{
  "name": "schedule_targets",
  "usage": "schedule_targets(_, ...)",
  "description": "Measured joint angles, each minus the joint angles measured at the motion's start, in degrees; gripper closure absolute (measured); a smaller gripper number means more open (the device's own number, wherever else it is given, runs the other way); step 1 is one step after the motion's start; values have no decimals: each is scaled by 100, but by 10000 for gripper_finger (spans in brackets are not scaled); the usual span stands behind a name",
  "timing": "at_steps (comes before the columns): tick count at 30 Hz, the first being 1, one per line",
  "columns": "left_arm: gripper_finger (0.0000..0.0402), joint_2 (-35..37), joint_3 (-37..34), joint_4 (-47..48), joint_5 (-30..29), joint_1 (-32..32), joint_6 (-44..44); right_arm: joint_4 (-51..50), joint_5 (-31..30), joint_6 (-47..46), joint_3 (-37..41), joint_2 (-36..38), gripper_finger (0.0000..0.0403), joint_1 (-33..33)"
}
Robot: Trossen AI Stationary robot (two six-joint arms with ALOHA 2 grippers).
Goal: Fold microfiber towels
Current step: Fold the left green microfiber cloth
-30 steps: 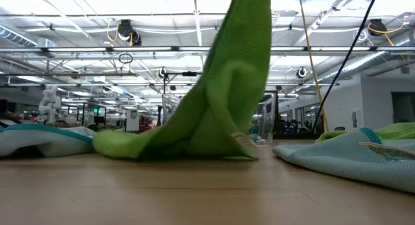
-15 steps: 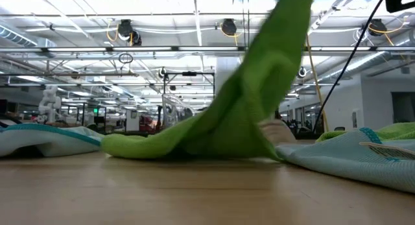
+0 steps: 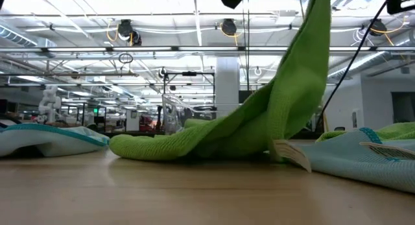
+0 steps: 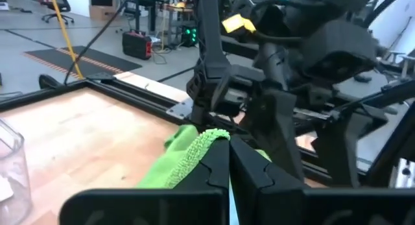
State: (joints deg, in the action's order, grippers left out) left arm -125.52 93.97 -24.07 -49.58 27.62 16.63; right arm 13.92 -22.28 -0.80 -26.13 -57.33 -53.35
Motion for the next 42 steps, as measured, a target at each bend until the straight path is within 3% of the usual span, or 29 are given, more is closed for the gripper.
schedule_targets(5,396,-2,0,49,7,-69,29,217,-12,350,0,163,161,14)
schedule_targets(18,398,1,-2,299,56,-6,404,281,273,137,0,278,161,81)
schedule_targets(20,398,1,-2,309,57,4,480,545,44,177,0,276,161,150)
schedule_targets(25,397,1,-2,277,25,11,681,1195,-1246,-16,-7,27,161,456)
schedule_targets(31,392,1,-2,276,-469,-35,902,1252,-1822,-741,-7,-518,161,680)
schedule_targets(36,398,1,-2,275,-763,-35,860,1257,-2261,-780,-7,-733,161,760)
schedule_targets(42,396,1,-7,-597,-994,-68,-373,1399,-2291,-1164,-7,-955,161,763)
